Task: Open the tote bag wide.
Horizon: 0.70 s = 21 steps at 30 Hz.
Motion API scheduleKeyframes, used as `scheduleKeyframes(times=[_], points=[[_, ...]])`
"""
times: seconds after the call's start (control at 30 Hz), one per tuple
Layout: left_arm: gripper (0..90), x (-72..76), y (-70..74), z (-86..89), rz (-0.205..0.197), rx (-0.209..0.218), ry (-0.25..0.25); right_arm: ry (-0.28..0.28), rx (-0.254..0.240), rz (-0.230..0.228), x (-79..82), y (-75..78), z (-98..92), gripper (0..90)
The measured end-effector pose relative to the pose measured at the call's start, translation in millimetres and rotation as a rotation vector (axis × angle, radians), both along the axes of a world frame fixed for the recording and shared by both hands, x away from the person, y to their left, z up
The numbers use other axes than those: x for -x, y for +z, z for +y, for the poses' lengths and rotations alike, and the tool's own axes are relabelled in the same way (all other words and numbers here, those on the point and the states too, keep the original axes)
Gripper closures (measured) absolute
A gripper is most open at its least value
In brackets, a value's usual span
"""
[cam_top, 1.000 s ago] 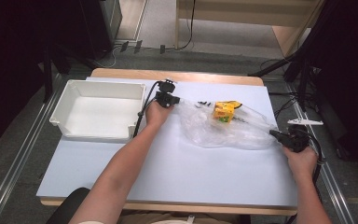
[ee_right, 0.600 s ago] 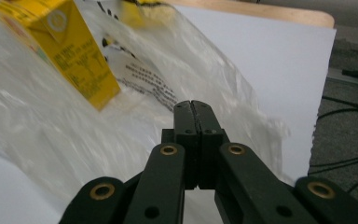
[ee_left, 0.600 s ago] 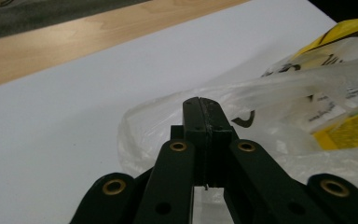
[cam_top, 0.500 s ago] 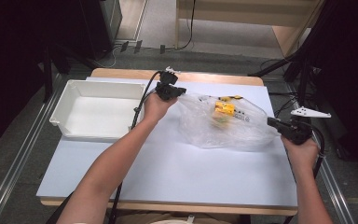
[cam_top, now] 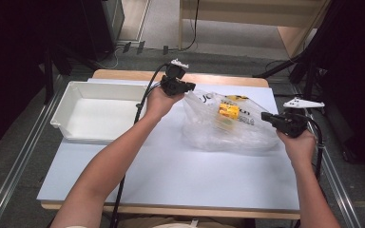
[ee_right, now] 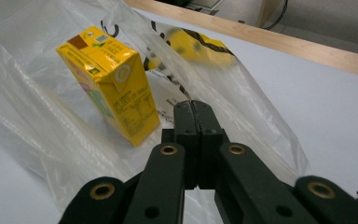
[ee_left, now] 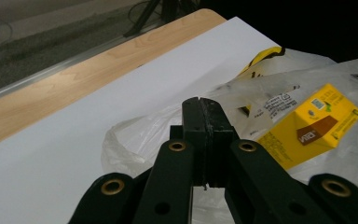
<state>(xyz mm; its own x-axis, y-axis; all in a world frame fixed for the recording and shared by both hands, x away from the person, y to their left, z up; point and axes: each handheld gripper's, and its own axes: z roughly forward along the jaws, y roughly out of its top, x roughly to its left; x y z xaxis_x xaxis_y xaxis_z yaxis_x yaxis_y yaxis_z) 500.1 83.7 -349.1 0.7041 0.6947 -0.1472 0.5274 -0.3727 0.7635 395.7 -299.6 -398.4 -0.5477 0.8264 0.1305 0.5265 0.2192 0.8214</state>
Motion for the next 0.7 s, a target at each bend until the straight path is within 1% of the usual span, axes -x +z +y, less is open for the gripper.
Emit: scheduleKeyframes(times=[0.07, 0.17, 0.2, 0.3, 0.33, 0.4, 0.5, 0.57, 0.67, 0.7], points=[[90.0, 0.6, 7.0, -3.1, 0.001, -0.002, -0.013, 0.004, -0.001, 0.003, -2.5, 3.9, 4.0, 90.0], [90.0, 2.3, 16.4, -8.4, -0.019, -0.019, -0.027, 0.017, 0.008, 0.000, -6.0, 10.1, 10.3, 90.0], [90.0, 2.6, 18.5, -10.4, -0.017, -0.014, -0.033, 0.019, 0.008, 0.000, -7.0, 11.8, 12.3, 90.0], [90.0, 5.0, 18.6, -20.5, -0.013, -0.029, -0.052, 0.027, 0.003, -0.004, -12.6, 13.5, 16.6, 90.0], [90.0, 5.8, 17.1, -24.3, -0.005, -0.036, -0.057, 0.029, 0.005, 0.000, -14.3, 13.3, 17.1, 90.0], [90.0, 7.5, 11.7, -33.0, 0.008, -0.031, -0.062, 0.027, 0.001, 0.001, -20.6, 11.5, 18.8, 90.0], [90.0, 9.4, 1.6, -46.3, 0.027, -0.034, -0.068, 0.026, -0.013, -0.002, -31.3, 8.2, 20.8, 90.0], [90.0, 11.0, -6.0, -54.6, 0.035, -0.027, -0.071, 0.018, -0.012, -0.001, -39.3, 6.6, 22.9, 90.0], [90.0, 12.6, -15.8, -61.1, 0.058, -0.012, -0.070, 0.031, -0.013, 0.008, -51.5, 0.6, 26.1, 90.0], [90.0, 13.6, -20.9, -63.2, 0.065, -0.012, -0.068, 0.032, -0.007, 0.013, -54.0, -1.9, 26.6, 90.0]])
